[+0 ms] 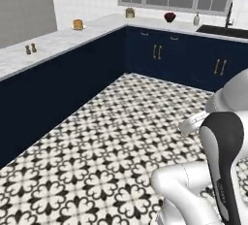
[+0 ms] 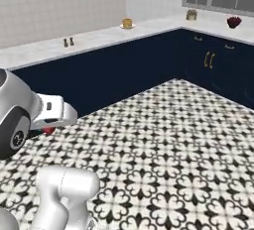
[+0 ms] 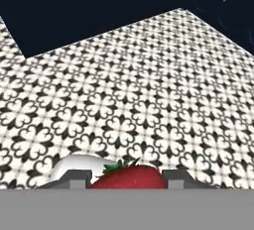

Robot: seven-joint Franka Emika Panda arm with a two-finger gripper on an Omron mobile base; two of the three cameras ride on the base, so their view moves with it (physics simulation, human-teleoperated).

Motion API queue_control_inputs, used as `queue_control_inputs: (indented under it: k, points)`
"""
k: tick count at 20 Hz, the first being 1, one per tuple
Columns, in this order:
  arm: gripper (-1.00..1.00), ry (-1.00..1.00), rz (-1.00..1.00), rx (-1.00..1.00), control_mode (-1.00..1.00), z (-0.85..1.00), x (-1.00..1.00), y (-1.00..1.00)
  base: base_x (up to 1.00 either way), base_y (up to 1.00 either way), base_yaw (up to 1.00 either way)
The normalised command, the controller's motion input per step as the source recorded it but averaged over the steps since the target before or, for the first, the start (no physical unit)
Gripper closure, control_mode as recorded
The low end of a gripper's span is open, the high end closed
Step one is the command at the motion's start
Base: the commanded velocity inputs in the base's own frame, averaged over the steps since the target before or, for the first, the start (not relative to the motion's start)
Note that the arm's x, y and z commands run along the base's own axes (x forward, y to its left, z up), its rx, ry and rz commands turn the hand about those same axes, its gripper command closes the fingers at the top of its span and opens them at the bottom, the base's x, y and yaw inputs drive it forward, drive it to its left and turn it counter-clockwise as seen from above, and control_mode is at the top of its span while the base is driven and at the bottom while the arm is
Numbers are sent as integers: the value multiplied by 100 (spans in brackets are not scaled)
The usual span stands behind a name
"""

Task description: Take the strawberry from the fridge and place it on top of the pancake, located on the dining counter.

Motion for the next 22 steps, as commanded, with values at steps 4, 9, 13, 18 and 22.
queue_control_inputs:
  k: [4, 9, 13, 18, 22]
  points:
    - [100, 0, 0, 0, 100, 0, 0, 0, 48, 86, 57]
    - [100, 0, 0, 0, 100, 0, 0, 0, 78, 35, 73]
    - [100, 0, 0, 0, 100, 0, 0, 0, 76, 31, 75]
    - [100, 0, 0, 0, 100, 0, 0, 0, 90, 62, 54]
    - [100, 0, 0, 0, 100, 0, 0, 0, 97, 51, 15]
